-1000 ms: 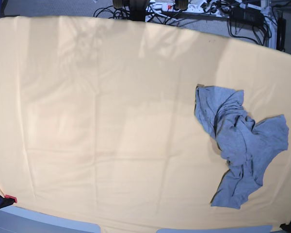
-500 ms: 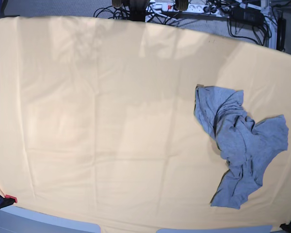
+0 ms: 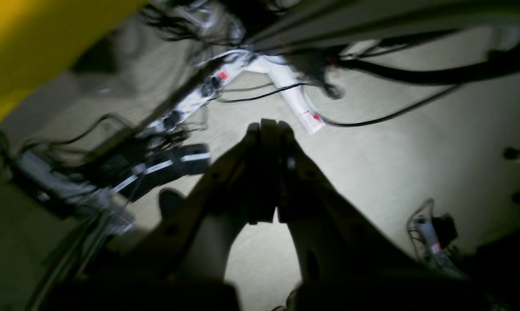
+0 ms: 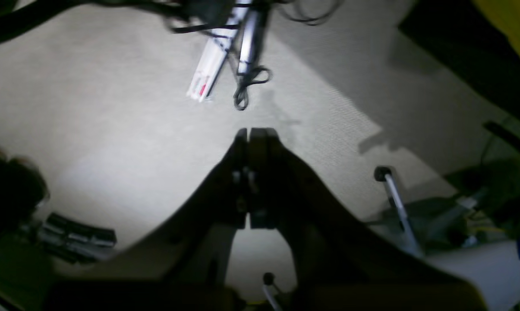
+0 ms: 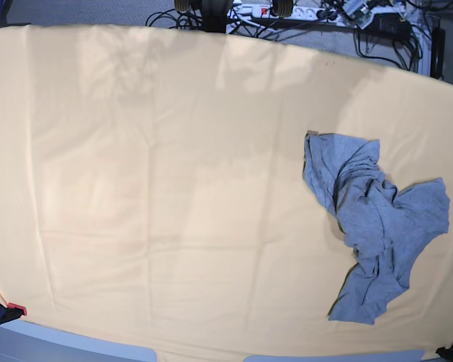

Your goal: Layout the t-shirt on the table in an organized manner, then fold the t-shirt properly

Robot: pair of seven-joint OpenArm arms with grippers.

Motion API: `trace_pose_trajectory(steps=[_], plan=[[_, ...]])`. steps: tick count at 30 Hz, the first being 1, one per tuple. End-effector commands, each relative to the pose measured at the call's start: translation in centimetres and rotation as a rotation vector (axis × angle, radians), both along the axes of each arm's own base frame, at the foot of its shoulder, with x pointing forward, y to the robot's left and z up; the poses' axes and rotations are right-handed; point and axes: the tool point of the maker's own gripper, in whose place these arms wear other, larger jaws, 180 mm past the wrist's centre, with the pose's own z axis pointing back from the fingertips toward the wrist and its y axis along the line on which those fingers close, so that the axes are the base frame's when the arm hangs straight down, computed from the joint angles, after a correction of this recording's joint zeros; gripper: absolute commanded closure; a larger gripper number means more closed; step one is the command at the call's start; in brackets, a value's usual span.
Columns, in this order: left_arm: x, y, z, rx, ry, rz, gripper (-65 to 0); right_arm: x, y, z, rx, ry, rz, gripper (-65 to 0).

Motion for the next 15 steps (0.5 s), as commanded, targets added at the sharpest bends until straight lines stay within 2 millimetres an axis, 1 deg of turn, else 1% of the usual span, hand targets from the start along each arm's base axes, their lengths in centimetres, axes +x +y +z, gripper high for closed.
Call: trace_pose_trajectory(steps=[1, 5, 8, 11, 15], plan=[[0.5, -0.2, 0.5, -0.012, -0.025, -0.005, 0.0, 0.1, 0.1, 0.5, 0.002, -0.016, -0.001, 0.0], [3.6, 0.7, 0.9, 0.014, -0.124, 0.004, 0.0, 1.5, -0.6, 0.6, -0.037, -0.094, 0.005, 0.0], [6.4, 0.6, 1.5, 0.003, -0.22, 0.01, 0.0, 2.3, -2.0, 0.7, -0.117, -0.134, 0.027, 0.0], [8.7, 0.5, 2.1, -0.005, -0.296, 0.014, 0.0, 5.3, -4.0, 1.0, -0.235, -0.242, 0.032, 0.0], [11.8, 0.2, 3.4, -0.024, -0.415, 0.018, 0.0, 9.5, -6.1, 2.1, -0.372, -0.391, 0.036, 0.0]])
